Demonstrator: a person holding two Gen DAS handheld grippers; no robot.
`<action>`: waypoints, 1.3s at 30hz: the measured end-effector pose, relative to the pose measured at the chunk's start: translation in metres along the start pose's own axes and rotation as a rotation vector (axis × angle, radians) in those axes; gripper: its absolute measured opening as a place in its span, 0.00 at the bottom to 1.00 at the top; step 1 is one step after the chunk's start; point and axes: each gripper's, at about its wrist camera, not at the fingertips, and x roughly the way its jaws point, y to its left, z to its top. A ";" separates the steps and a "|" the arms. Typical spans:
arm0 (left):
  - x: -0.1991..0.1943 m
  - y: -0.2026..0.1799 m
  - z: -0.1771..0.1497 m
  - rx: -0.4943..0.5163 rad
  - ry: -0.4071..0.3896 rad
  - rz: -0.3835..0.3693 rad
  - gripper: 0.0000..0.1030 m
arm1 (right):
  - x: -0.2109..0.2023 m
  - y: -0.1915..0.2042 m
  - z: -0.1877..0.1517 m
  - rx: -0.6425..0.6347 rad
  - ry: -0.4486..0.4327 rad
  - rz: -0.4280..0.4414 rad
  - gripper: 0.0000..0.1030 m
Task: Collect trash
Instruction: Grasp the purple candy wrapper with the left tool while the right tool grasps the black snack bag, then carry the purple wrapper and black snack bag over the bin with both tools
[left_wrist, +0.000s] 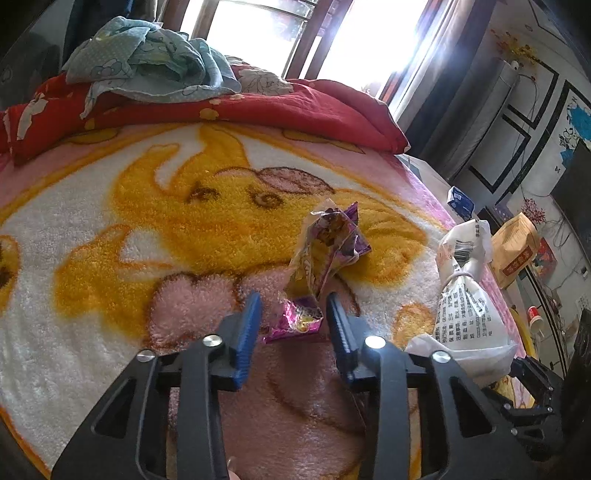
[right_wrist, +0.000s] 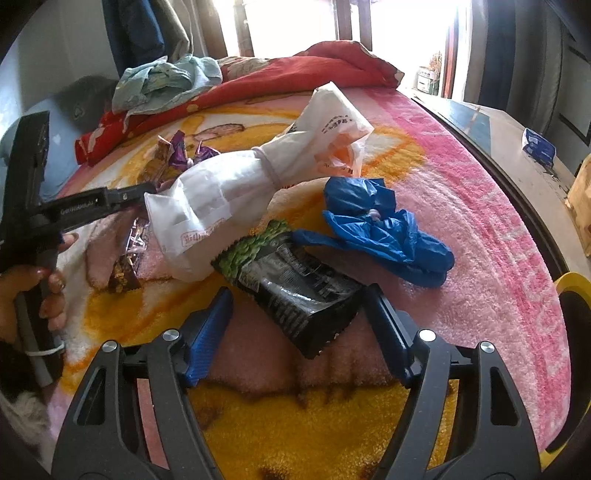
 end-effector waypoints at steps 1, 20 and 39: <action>0.000 0.000 0.000 0.001 0.003 -0.003 0.28 | 0.000 0.000 0.000 -0.002 0.001 0.001 0.61; -0.033 -0.013 0.003 -0.002 -0.078 -0.083 0.25 | -0.013 -0.010 -0.006 0.044 0.000 0.061 0.01; -0.069 -0.033 0.017 0.031 -0.172 -0.145 0.23 | -0.037 -0.010 -0.008 0.054 -0.035 0.089 0.01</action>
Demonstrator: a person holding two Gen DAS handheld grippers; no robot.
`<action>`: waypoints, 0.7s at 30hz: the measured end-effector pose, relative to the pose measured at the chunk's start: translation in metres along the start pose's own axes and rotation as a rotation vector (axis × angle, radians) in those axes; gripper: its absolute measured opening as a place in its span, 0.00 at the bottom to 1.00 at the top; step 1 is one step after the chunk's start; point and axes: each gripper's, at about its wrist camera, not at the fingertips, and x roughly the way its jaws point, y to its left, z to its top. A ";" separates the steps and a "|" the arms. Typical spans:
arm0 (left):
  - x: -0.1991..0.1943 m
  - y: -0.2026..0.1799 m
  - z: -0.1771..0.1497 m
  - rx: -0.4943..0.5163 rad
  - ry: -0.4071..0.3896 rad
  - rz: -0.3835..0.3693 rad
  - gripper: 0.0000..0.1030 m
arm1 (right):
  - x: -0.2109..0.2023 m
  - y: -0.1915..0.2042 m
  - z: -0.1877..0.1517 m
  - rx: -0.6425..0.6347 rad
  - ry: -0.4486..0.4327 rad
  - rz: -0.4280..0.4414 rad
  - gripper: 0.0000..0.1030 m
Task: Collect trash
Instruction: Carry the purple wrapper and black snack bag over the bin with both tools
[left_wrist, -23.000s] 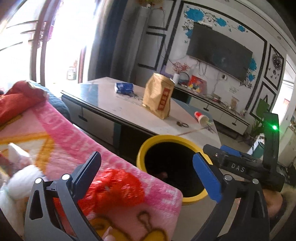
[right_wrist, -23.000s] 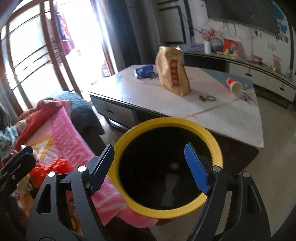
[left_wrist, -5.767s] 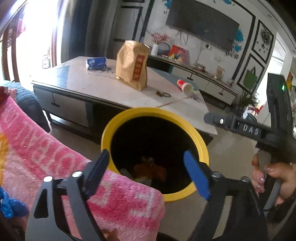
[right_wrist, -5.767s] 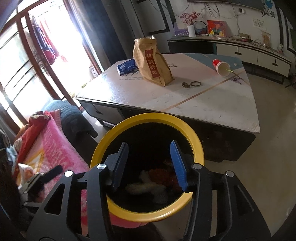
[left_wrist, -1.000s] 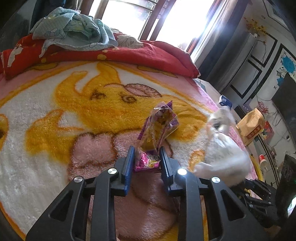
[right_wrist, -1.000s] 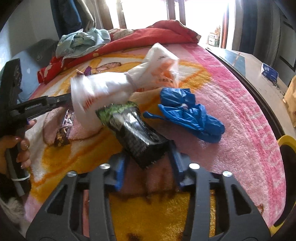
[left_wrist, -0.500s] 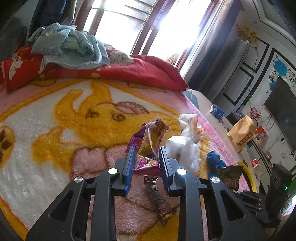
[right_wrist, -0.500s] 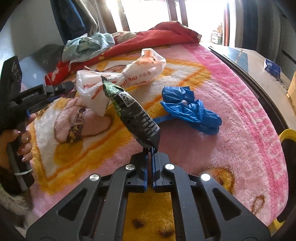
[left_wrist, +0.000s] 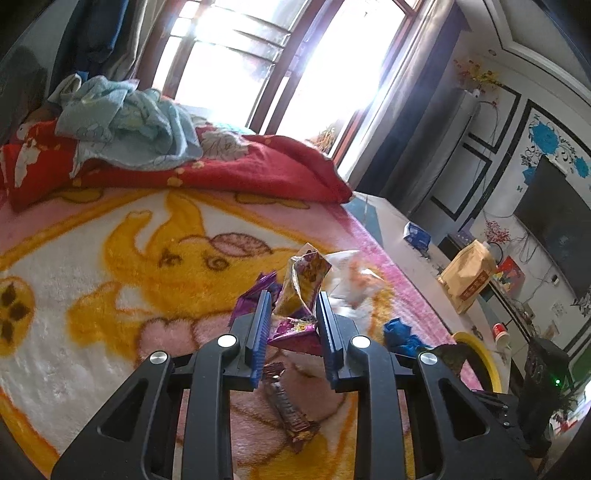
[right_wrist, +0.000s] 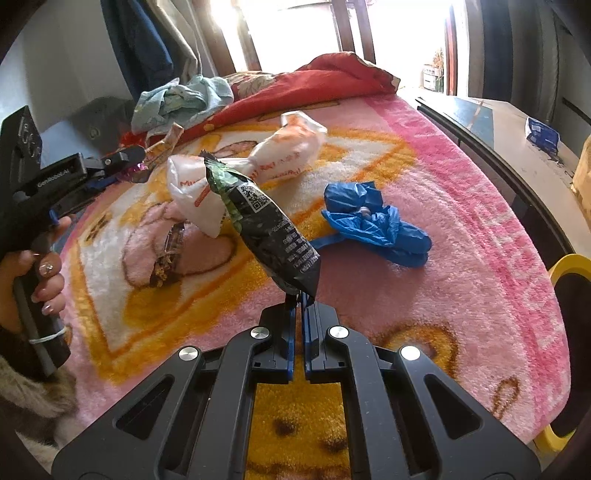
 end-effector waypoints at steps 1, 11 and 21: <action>-0.001 -0.003 0.001 0.004 -0.002 -0.008 0.23 | -0.001 -0.001 0.001 0.001 -0.003 -0.001 0.01; 0.002 -0.037 0.000 0.060 0.011 -0.083 0.23 | -0.017 -0.013 0.005 0.028 -0.039 -0.024 0.01; 0.012 -0.074 -0.008 0.124 0.038 -0.155 0.23 | -0.034 -0.037 0.006 0.076 -0.071 -0.069 0.01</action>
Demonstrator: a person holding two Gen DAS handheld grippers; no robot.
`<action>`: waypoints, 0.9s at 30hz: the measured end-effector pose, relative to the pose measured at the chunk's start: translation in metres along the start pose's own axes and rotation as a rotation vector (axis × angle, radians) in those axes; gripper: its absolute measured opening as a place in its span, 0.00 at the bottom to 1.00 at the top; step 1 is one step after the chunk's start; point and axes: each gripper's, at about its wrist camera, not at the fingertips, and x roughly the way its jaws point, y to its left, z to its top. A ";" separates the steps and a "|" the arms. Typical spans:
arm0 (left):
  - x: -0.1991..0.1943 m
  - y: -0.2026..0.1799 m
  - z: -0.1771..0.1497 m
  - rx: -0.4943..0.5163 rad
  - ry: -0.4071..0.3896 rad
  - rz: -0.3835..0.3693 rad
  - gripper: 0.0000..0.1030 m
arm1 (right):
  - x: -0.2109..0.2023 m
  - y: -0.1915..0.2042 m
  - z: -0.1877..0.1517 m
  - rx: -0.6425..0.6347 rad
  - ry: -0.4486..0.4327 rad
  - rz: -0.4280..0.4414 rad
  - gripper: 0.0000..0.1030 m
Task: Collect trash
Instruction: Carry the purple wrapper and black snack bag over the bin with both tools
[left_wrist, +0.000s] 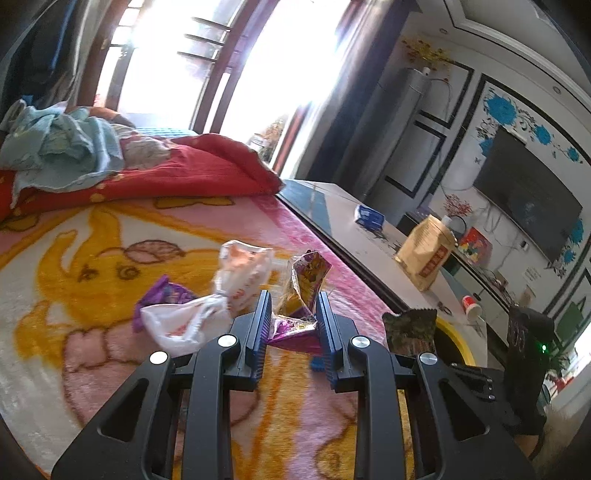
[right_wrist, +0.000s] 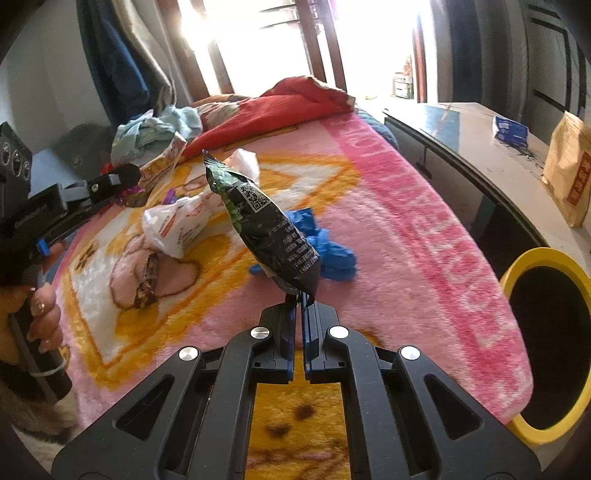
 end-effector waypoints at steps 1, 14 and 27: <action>0.002 -0.002 0.000 0.005 0.003 -0.005 0.23 | -0.002 -0.003 0.001 0.004 -0.004 -0.005 0.01; 0.017 -0.039 -0.002 0.074 0.032 -0.073 0.23 | -0.022 -0.034 0.006 0.058 -0.051 -0.060 0.01; 0.030 -0.068 -0.007 0.126 0.057 -0.127 0.23 | -0.040 -0.064 0.006 0.123 -0.085 -0.114 0.01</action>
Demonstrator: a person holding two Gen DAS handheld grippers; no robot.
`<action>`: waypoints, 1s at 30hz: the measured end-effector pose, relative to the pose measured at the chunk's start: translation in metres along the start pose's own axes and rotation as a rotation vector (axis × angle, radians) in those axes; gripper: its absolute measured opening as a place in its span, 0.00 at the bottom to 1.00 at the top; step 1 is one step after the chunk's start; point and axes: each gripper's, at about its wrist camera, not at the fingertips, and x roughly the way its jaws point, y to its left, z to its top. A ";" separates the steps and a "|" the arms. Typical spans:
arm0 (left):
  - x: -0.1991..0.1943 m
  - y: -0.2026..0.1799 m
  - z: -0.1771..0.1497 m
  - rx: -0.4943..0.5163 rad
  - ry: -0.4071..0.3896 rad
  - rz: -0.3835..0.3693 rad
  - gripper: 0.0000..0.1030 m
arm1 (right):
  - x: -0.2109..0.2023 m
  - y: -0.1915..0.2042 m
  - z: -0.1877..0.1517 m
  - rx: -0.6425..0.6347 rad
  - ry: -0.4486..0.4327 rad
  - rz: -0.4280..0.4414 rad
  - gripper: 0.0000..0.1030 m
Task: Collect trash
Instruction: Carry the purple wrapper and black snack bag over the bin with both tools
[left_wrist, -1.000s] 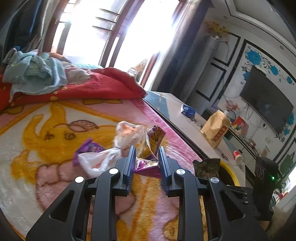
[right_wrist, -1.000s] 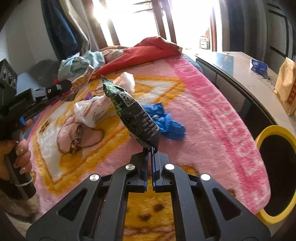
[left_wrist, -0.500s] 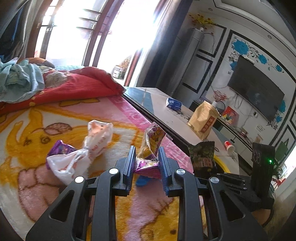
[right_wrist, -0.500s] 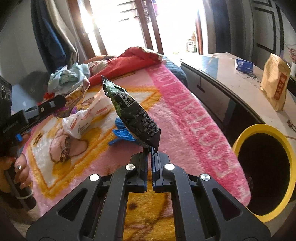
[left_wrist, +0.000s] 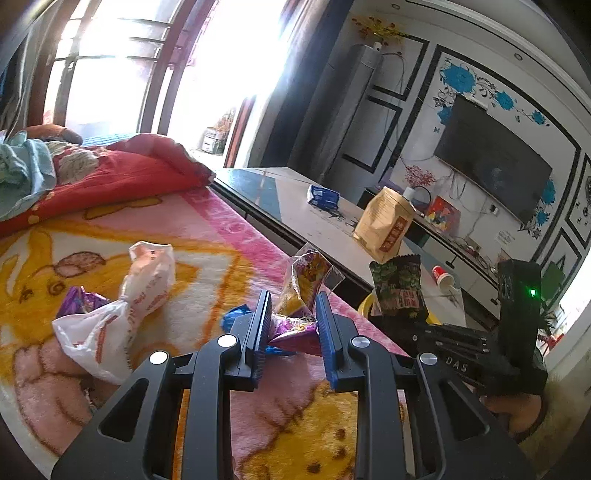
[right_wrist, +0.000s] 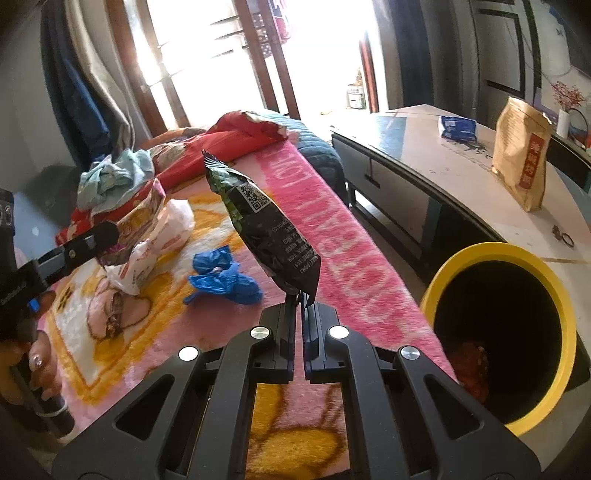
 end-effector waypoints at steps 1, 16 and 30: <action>0.001 -0.001 0.000 0.003 0.002 -0.004 0.23 | -0.001 -0.001 0.001 0.003 -0.002 -0.004 0.01; 0.020 -0.026 -0.003 0.052 0.029 -0.061 0.23 | -0.015 -0.036 0.001 0.064 -0.030 -0.071 0.01; 0.043 -0.061 -0.007 0.118 0.063 -0.131 0.23 | -0.030 -0.071 -0.001 0.123 -0.055 -0.146 0.01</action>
